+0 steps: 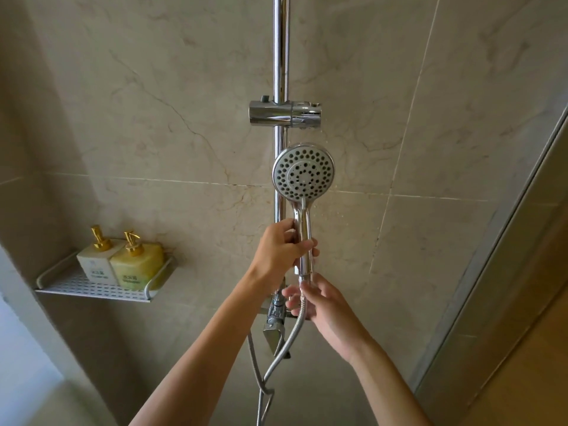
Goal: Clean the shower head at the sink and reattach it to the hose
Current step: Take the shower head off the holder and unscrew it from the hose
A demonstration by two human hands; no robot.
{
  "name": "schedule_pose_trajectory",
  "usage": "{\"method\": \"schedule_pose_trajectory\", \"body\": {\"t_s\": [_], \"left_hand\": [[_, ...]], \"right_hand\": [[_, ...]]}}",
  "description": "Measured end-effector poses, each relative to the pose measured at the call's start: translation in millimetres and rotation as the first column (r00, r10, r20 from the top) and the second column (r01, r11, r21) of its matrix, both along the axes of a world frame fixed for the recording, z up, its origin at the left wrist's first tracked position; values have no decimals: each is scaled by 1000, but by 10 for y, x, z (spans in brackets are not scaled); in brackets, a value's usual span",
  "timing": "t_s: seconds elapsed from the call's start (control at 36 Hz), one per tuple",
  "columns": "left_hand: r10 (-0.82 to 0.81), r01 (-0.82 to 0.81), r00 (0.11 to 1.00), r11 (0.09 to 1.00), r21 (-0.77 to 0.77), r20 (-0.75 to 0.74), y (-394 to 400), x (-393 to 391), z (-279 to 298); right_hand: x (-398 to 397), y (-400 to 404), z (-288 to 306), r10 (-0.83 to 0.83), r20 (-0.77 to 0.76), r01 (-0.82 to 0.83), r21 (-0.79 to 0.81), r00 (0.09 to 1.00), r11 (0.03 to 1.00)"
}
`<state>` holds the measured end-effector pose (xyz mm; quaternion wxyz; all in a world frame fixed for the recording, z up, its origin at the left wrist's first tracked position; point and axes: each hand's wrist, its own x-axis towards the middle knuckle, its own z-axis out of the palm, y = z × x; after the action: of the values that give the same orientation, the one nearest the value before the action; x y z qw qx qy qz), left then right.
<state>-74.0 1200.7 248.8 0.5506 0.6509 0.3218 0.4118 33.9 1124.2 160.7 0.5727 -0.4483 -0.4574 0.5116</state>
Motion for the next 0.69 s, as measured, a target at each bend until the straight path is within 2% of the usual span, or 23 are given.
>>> {"method": "schedule_pose_trajectory", "body": {"t_s": [0.08,0.17,0.28,0.39,0.47,0.53,0.61,0.69], "left_hand": [[-31,31,999,999,-12,11,-18,-4,77],[-50,51,998,998,-31,22,-30,-6,117],[-58,58,998,998,-28,10,-26,-6,132],[-30,30,1000,999,-14,4,-18,-5,145],[-8,8,1000,1000,-7,14,-16,1,141],[8,-8,1000,1000,5,19,-27,11,143],[21,-22,999,1000,12,36,-55,25,137],[13,-13,999,1000,9,37,-86,39,127]], "right_hand": [[127,13,64,151,-88,-153,-23,985,988],[202,6,91,292,-213,-299,3,932,954],[237,20,126,307,-157,-310,9,939,951],[215,46,160,174,25,-174,-1,984,985],[153,50,129,17,148,-25,53,989,998],[89,33,103,-157,228,129,134,961,983],[-17,-13,72,-407,255,350,240,877,905],[-69,-32,33,-515,255,446,283,818,849]]}}
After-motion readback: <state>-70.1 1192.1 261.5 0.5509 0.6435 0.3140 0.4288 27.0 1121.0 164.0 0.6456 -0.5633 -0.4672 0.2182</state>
